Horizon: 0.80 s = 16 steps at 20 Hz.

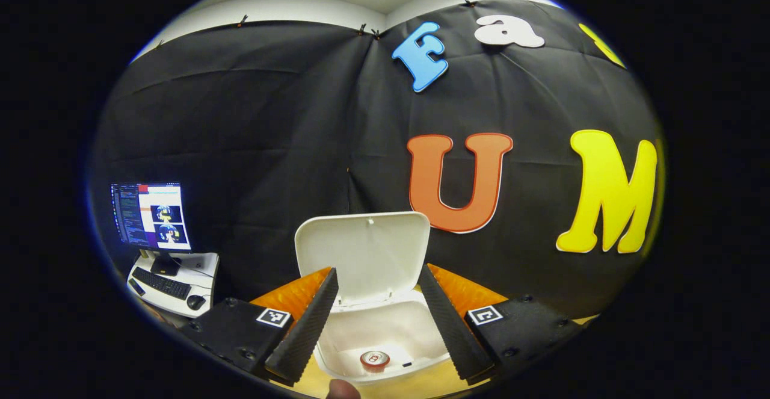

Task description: Press the lid of the desktop garbage bin to open it, pick up the crumpled paper on the desktop and throw it into the bin, then pick up the pop can on the desktop and drop it into the bin, and finally close the garbage bin lid.

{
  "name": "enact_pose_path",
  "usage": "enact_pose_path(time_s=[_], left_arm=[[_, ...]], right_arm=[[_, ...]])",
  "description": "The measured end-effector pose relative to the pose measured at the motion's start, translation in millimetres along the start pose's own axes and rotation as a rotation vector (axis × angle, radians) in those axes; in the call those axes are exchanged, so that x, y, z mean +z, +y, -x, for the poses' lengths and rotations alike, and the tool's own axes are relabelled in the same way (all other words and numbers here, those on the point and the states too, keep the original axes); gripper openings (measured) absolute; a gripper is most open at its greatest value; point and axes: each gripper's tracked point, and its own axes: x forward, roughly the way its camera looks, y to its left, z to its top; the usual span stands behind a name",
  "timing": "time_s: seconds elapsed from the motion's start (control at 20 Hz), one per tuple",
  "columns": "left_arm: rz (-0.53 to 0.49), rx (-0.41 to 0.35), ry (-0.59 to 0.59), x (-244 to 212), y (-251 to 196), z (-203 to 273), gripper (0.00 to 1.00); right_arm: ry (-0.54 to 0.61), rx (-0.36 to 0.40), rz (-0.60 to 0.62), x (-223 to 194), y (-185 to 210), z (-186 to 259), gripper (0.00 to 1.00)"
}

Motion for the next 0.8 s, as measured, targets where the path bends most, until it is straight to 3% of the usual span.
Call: enact_pose_path(time_s=[0.45, 0.8], left_arm=[[0.036, 0.151, -0.075, 80.5, 18.1, -52.7, 0.91], [0.07, 0.272, 0.084, 64.7, 44.5, -117.1, 0.88]], right_arm=[[-0.034, -0.01, -0.005, 30.2, -9.7, -16.7, 0.91], [-0.009, -0.011, -0.029, 26.7, 1.9, -36.5, 0.92]])
